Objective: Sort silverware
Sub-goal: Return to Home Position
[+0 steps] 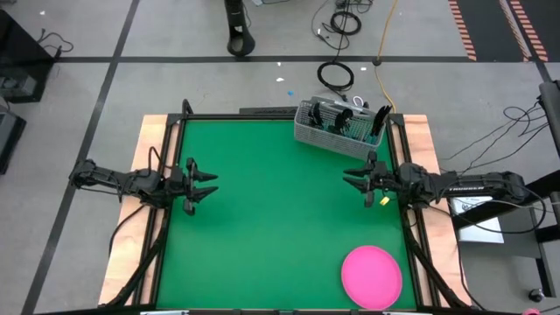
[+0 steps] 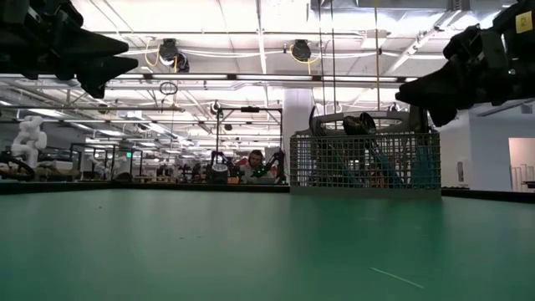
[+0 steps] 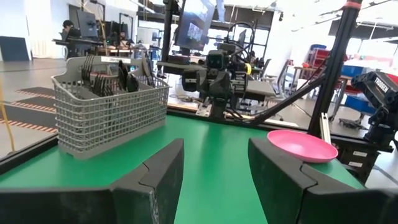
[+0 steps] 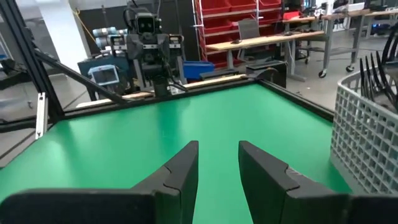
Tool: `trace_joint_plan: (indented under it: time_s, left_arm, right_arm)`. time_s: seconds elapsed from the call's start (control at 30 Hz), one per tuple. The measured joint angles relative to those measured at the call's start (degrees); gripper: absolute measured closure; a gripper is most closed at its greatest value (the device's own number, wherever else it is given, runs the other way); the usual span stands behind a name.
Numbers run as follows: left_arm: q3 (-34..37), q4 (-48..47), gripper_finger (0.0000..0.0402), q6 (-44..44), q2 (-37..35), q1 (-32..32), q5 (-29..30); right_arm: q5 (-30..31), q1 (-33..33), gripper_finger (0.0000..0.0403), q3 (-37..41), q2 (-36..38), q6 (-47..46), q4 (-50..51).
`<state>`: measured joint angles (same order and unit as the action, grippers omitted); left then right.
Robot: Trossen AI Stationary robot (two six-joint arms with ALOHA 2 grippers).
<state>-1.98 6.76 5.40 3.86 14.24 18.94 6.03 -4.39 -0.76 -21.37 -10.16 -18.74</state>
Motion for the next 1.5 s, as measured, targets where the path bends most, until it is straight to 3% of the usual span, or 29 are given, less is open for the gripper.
trace_joint_plan:
  time_s: [0.43, 0.67, 1.5]
  left_arm:
    - [1.57, 0.02, 0.0221, 0.11, 0.04, -0.02, 0.92]
    - [1.60, -2.56, 0.0221, 2.93, 0.21, -0.02, 4.88]
    - [1.66, -2.64, 0.0221, 3.18, 0.26, -0.02, 4.23]
  right_arm:
    - [0.30, 0.00, 0.0300, -0.04, 0.00, 1.58, 5.79]
    - [-0.37, -0.02, 0.0300, -0.13, -0.25, 4.82, 16.99]
    - [-1.63, -0.01, 0.0300, -0.13, -1.11, 4.88, 16.90]
